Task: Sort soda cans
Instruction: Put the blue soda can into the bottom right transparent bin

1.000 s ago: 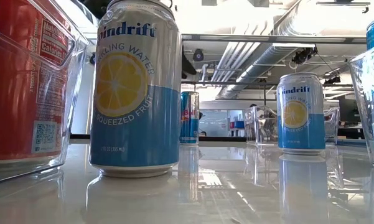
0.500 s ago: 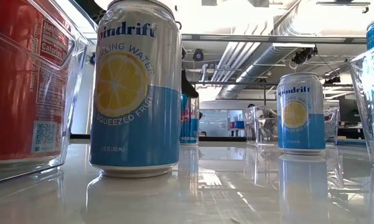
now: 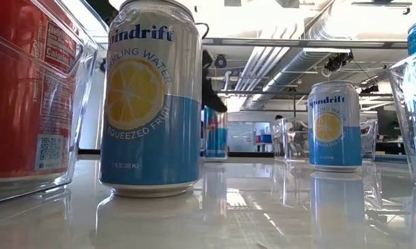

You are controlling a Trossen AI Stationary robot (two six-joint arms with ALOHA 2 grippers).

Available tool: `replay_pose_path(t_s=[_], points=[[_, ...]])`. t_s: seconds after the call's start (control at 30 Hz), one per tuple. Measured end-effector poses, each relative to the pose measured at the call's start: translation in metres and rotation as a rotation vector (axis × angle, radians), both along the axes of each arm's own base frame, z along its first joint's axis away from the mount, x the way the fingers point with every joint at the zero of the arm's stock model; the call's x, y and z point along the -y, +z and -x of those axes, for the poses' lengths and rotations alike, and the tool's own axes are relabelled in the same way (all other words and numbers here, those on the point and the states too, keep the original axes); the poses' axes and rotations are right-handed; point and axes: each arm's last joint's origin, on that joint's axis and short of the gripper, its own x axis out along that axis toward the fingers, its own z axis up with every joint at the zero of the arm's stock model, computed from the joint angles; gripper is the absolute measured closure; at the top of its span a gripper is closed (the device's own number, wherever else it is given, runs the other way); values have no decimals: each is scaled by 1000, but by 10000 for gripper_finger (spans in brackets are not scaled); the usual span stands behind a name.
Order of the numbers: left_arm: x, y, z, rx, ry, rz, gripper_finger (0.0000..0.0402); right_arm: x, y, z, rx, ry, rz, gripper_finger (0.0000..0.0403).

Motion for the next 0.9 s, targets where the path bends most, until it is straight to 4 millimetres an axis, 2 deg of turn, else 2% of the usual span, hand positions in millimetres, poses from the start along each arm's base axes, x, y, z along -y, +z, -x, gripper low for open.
replay_pose_path(t_s=[0.13, 0.33, 0.5, 0.6, 0.7, 0.8, 0.9], points=[[39, 6, -10, 26, -75, 86, 177, 0, 0, 0, 2, -2, -1, 80], [116, 16, -24, 59, -196, 37, 177, 1, 1, -1, 36, -31, 17, 80], [162, 22, -26, 107, -191, 29, 177, 4, 2, -8, 37, -57, 1, 80], [181, 18, -31, 158, -218, 31, 177, 5, -1, -15, -4, -46, 1, 80], [192, 3, -36, 166, -244, 36, 177, 6, -3, -25, -38, -34, -8, 80], [195, -12, -41, 134, -239, 27, 177, 4, -7, -38, -72, -6, -6, 80], [195, -17, -47, 137, -212, 23, 173, 2, -12, -52, -105, 27, 1, 80]])
